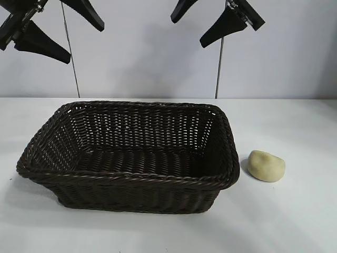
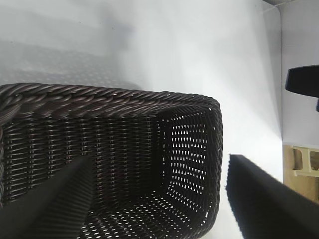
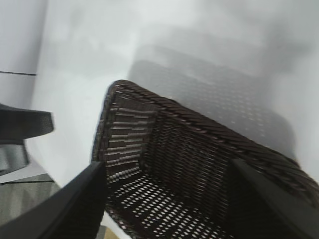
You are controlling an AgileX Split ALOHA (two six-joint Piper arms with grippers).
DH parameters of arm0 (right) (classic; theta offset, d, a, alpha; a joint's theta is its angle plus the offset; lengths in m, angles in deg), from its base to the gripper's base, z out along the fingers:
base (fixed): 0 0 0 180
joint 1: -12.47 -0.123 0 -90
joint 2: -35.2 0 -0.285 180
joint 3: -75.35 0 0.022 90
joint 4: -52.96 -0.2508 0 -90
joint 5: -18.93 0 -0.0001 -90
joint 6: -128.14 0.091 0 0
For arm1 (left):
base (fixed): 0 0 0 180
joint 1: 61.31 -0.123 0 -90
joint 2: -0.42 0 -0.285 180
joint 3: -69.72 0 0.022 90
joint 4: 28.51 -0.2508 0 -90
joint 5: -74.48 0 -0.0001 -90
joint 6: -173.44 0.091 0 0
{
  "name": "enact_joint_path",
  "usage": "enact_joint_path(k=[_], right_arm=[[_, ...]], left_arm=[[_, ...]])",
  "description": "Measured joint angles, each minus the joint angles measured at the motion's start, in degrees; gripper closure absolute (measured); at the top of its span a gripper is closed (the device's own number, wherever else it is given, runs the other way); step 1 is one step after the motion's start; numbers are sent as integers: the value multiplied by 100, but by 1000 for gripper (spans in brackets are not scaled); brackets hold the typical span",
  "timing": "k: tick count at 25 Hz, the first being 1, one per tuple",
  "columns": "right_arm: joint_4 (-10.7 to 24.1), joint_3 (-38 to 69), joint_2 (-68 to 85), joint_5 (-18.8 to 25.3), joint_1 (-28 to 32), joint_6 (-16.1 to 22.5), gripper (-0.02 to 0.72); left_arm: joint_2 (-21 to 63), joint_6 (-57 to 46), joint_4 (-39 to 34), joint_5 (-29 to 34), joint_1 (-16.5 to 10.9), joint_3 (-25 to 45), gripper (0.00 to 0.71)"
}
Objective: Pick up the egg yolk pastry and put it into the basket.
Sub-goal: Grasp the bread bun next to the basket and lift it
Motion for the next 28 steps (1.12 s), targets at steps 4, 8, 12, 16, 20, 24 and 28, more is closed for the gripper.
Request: enact_joint_path(k=[4, 8, 12, 16, 20, 24, 28], right_arm=[[163, 254, 249, 0, 133, -19, 209], [296, 972, 674, -5, 285, -171, 209], [677, 1887, 1103, -11, 387, -283, 209], [1202, 2742, 1274, -15, 400, -309, 209], [1409, 3198, 1274, -194, 400, -304, 209], [1583, 3326, 1274, -399, 400, -304, 209], [1980, 3348, 1263, -448, 400, -207, 209]], left_arm=[[0, 0, 0, 6, 0, 0, 169], [0, 0, 0, 17, 0, 0, 169], [0, 0, 0, 31, 0, 0, 169], [0, 0, 0, 31, 0, 0, 169], [0, 0, 0, 41, 0, 0, 169], [0, 0, 0, 41, 0, 0, 169], [0, 0, 0, 84, 0, 0, 169]])
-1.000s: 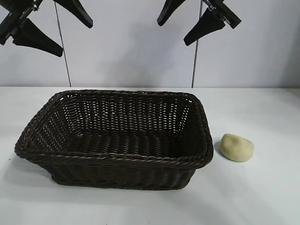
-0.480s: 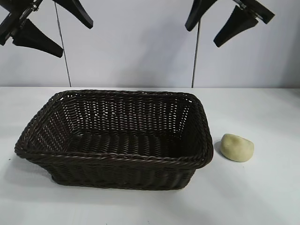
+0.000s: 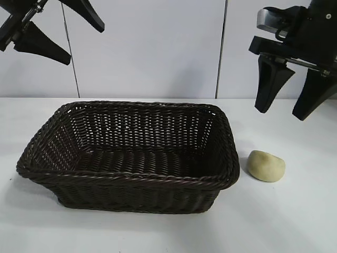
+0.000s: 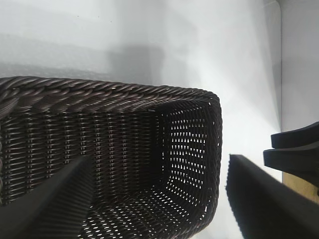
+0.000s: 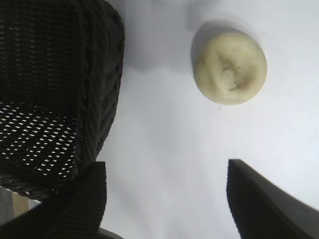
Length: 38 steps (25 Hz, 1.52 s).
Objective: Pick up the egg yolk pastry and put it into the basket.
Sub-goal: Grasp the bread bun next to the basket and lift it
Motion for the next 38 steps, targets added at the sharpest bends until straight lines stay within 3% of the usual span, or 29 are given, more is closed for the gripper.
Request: enact_joint_path(k=[8, 18, 35, 38], right_arm=[[90, 0, -146, -168, 388, 69, 209], [-592, 6, -757, -560, 429, -75, 209], [-905, 6, -1770, -1214, 429, -19, 209], [-905, 6, -1770, -1227, 429, 15, 279]], left_arm=[[0, 0, 0, 11, 0, 0, 169], [0, 0, 0, 11, 0, 0, 169], [0, 0, 0, 55, 0, 0, 169], [0, 0, 0, 73, 0, 0, 169]])
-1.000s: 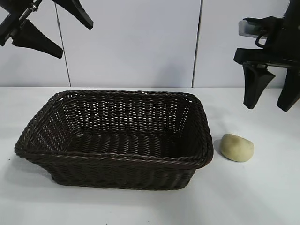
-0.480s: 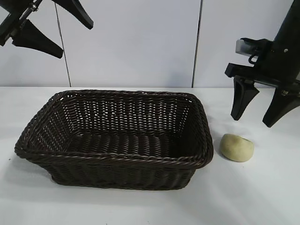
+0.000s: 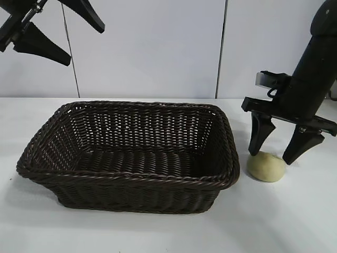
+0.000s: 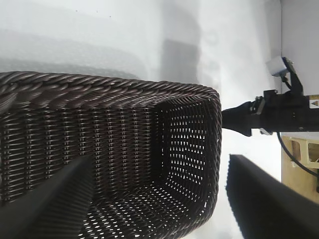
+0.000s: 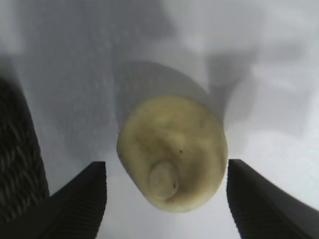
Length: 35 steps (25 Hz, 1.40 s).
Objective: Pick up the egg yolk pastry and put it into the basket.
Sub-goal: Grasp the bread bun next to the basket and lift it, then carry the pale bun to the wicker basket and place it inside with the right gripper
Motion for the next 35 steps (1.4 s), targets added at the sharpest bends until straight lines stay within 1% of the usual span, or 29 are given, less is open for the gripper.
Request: enact_joint_path(k=[1, 3, 4, 6, 7, 11, 16, 23, 27, 30, 32, 35], right_arm=[[7, 0, 0, 0, 0, 7, 330], [20, 0, 0, 0, 0, 41, 462], [20, 0, 0, 0, 0, 46, 512], [20, 0, 0, 0, 0, 53, 561], [20, 0, 0, 5, 0, 60, 573], [20, -5, 91, 44, 0, 65, 597], [24, -5, 613, 92, 0, 65, 599], [24, -5, 1665, 347, 0, 65, 602], [-77, -5, 2017, 498, 0, 65, 606], [-308, -5, 2063, 505, 0, 65, 606], [-553, 0, 2063, 505, 0, 24, 607], [-1034, 0, 2063, 505, 0, -179, 607]], left_arm=[[0, 0, 0, 1, 0, 0, 169], [0, 0, 0, 14, 0, 0, 169], [0, 0, 0, 15, 0, 0, 169], [0, 0, 0, 26, 0, 0, 169], [0, 0, 0, 26, 0, 0, 169], [0, 0, 0, 26, 0, 0, 169], [0, 0, 0, 28, 0, 0, 169], [0, 0, 0, 28, 0, 0, 169], [0, 0, 0, 35, 0, 0, 169], [0, 0, 0, 40, 0, 0, 169], [0, 0, 0, 40, 0, 0, 169], [0, 0, 0, 42, 0, 0, 169]])
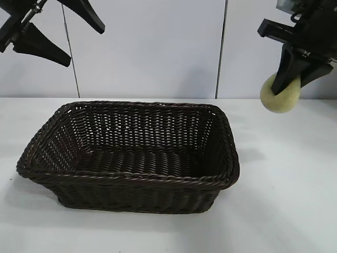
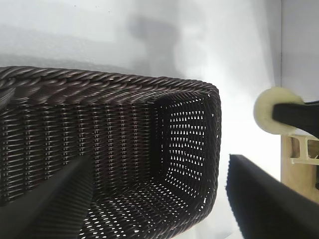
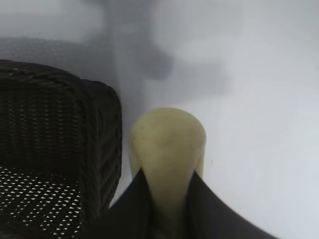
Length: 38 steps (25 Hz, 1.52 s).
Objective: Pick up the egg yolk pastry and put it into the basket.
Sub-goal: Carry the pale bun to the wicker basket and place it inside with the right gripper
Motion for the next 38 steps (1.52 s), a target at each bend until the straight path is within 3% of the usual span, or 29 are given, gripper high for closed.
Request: enact_joint_path(k=[6, 10, 15, 21, 31, 38], right_arm=[[-884, 0, 0, 15, 0, -350, 608], [-1187, 0, 0, 119, -23, -527, 608], [-1210, 0, 0, 59, -397, -586, 608], [-1222, 0, 0, -359, -1061, -597, 608], [-1222, 0, -237, -533, -1889, -597, 608], [-1237, 5, -748, -821, -2128, -597, 608]], left_arm=[[0, 0, 0, 19, 0, 0, 169], [0, 0, 0, 21, 0, 0, 169], [0, 0, 0, 26, 0, 0, 169], [0, 0, 0, 39, 0, 0, 169], [0, 0, 0, 44, 0, 0, 169], [0, 0, -1, 51, 0, 0, 169]])
